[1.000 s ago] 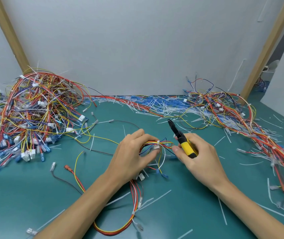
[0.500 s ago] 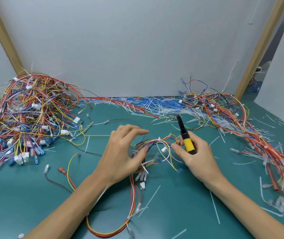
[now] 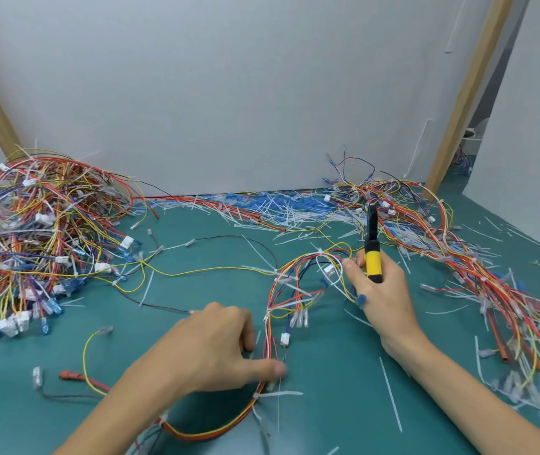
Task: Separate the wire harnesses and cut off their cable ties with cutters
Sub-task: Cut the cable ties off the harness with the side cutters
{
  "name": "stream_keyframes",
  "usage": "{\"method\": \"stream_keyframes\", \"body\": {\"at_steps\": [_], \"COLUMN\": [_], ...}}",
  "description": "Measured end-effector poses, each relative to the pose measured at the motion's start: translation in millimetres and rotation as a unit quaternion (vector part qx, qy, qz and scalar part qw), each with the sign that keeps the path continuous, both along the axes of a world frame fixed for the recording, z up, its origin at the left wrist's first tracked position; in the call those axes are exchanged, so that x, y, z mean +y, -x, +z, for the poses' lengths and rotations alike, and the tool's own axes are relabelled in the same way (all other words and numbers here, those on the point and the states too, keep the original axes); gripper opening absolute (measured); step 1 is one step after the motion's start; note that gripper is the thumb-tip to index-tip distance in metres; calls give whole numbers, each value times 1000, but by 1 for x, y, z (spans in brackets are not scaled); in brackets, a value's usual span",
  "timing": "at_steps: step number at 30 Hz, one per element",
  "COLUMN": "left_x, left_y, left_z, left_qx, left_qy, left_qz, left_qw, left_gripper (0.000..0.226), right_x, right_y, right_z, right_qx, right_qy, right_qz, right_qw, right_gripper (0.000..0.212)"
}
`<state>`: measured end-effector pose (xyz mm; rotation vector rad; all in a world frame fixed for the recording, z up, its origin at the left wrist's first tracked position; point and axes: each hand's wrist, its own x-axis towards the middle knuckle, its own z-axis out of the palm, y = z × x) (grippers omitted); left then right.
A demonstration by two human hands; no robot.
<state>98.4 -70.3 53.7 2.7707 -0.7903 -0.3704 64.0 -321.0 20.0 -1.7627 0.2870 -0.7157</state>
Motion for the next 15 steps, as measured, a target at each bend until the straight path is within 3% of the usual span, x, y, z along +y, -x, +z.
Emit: {"method": "stream_keyframes", "body": {"at_steps": [3, 5, 8, 11, 15], "left_x": [-2, 1, 15, 26, 28], "left_y": [-5, -12, -32, -50, -56], "left_z": [-1, -4, -6, -2, -3], "left_qx": [27, -3, -100, -243, -341], "left_qy": [45, 69, 126, 231, 308], "left_qz": [-34, -17, 40, 63, 26], "left_qw": [998, 997, 986, 940, 888], "left_gripper": [28, 13, 11, 19, 20], "right_x": [1, 2, 2, -1, -9], "right_y": [2, 4, 7, 8, 8], "right_z": [4, 9, 15, 18, 16], "right_qx": [-17, -29, -53, -81, -65], "right_qy": [-23, -17, -11, 4, 92], "right_qz": [3, 4, -3, -2, -1], "right_qw": [1000, 999, 999, 997, 994], "right_gripper": [30, 24, 17, 17, 18]}}
